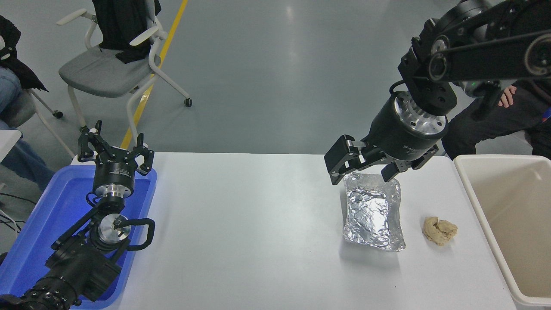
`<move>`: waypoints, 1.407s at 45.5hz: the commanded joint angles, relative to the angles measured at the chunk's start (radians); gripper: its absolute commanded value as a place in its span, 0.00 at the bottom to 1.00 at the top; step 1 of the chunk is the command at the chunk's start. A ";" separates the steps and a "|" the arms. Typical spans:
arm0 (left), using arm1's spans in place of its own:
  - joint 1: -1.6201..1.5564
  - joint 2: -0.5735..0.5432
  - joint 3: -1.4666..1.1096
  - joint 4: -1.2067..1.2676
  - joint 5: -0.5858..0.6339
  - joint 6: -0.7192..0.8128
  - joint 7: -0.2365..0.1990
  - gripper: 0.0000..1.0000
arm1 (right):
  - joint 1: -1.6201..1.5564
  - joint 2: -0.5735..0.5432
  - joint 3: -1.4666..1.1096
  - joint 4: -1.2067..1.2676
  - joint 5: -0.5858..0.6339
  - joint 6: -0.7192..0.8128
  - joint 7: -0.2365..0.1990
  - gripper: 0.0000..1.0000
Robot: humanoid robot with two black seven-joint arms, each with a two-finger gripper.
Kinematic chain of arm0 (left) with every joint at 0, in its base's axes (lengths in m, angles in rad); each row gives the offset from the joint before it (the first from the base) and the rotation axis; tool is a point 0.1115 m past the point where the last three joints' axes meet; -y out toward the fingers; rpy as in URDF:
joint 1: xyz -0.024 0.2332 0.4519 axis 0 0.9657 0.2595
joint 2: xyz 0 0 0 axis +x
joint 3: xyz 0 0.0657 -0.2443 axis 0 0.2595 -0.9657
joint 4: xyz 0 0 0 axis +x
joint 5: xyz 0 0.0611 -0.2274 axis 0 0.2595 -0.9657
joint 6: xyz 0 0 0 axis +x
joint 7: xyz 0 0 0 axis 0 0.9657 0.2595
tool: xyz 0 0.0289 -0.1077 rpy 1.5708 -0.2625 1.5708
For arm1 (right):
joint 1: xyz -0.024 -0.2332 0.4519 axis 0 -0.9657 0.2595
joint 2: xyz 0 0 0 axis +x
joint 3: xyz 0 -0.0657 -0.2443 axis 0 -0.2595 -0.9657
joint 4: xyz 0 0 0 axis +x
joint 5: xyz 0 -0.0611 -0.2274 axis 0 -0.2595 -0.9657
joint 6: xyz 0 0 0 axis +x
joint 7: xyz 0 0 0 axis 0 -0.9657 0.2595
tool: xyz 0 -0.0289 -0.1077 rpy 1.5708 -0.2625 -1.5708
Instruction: Pick up foil plate and place in dustbin
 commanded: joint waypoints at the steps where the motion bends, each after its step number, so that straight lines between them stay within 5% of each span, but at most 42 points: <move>1: 0.002 -0.001 -0.002 0.000 0.000 0.000 0.000 0.99 | -0.057 0.009 -0.011 -0.027 -0.008 -0.043 -0.001 1.00; 27: 0.002 0.000 0.000 0.000 0.000 0.000 0.000 0.99 | -0.258 -0.005 -0.055 -0.110 -0.147 -0.222 -0.001 1.00; 44: 0.000 0.000 0.000 -0.001 0.000 0.000 0.000 0.99 | -0.683 -0.106 -0.080 -0.467 -0.298 -0.335 -0.001 1.00; 64: 0.000 0.000 0.000 0.000 0.000 0.000 0.000 0.99 | -1.161 -0.177 0.271 -0.886 -0.428 -0.402 -0.013 0.99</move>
